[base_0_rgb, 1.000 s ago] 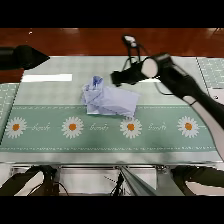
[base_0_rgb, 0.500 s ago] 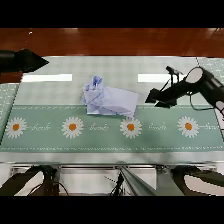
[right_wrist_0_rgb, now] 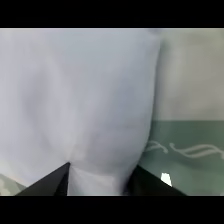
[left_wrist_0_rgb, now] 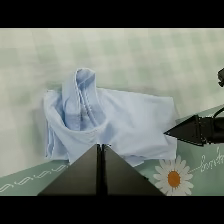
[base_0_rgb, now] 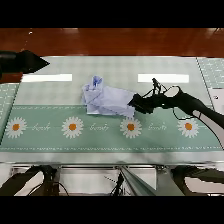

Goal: Fold the shirts.

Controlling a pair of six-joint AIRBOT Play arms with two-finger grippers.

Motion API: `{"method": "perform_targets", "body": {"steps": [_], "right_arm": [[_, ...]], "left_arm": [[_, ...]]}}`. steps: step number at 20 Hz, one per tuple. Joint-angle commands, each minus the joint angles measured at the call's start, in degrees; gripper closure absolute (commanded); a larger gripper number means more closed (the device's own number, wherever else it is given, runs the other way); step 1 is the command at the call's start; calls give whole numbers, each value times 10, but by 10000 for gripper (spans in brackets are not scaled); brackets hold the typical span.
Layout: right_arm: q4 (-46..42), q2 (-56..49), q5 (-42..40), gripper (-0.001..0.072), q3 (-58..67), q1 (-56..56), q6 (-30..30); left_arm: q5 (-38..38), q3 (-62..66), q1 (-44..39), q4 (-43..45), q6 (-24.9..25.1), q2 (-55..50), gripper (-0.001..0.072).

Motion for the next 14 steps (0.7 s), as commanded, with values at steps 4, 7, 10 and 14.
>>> {"method": "perform_targets", "body": {"steps": [4,7,10,14], "right_arm": [[67,-13,-16,682,22,-23,-75],[3,37,117,682,73,-88,-96],[-114,143,232,683,141,-183,-15],[-200,263,408,683,247,-356,56]], "left_arm": [[0,0,0,0,0,-16,683],[0,0,0,0,0,-26,683],[6,0,-3,-2,0,-40,683],[21,0,-20,-12,0,-60,683]]}}
